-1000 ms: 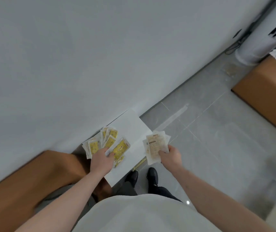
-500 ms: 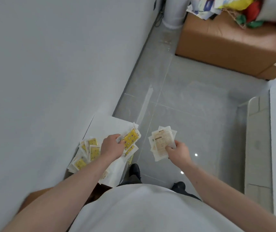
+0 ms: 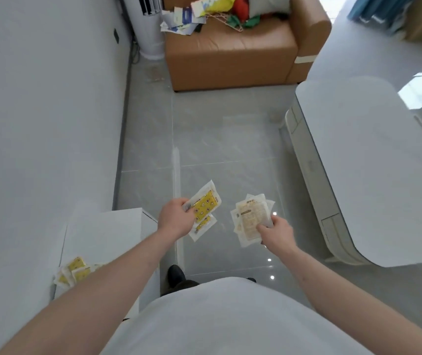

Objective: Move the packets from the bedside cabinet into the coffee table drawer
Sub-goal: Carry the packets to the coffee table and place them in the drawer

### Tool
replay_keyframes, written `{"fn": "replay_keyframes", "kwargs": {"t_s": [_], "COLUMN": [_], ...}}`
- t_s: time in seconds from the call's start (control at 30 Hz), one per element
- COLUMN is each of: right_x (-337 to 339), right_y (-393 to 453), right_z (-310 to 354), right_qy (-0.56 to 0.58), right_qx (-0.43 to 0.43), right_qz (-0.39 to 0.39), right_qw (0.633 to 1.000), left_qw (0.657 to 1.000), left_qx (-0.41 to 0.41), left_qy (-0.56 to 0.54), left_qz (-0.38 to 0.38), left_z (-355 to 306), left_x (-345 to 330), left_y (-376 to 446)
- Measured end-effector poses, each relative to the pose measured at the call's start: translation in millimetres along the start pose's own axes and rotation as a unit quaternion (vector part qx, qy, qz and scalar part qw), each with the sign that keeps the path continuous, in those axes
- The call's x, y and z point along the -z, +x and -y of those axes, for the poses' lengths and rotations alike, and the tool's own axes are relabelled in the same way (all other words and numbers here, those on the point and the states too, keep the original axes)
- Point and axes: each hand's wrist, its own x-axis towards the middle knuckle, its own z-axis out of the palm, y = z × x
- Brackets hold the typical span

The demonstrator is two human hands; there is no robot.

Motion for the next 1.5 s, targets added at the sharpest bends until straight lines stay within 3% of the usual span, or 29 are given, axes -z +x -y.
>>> {"fn": "replay_keyframes", "kwargs": {"t_s": [0.57, 0.9, 1.13, 1.3, 1.5], "right_x": [220, 374, 471, 550, 656], "right_y": [52, 110, 115, 123, 106], "right_z": [-109, -161, -247, -319, -405], "right_qy": [0.122, 0.152, 0.214, 0.225, 0.187], "right_qx": [-0.068, -0.109, -0.163, -0.167, -0.143], "right_qz": [-0.105, -0.147, -0.207, -0.204, -0.194], "right_qw": [0.985, 0.971, 0.941, 0.938, 0.952], "left_qw": [0.993, 0.98, 0.954, 0.958, 0.975], "left_qx": [-0.07, -0.111, -0.171, -0.166, -0.13], "left_qy": [0.073, 0.098, 0.13, 0.111, 0.054], "left_qz": [0.063, 0.13, 0.209, 0.204, 0.172], "left_z": [-209, -365, -494, -558, -590], "left_x": [-155, -289, -402, -481, -563], "left_y": [23, 49, 9, -34, -111]}}
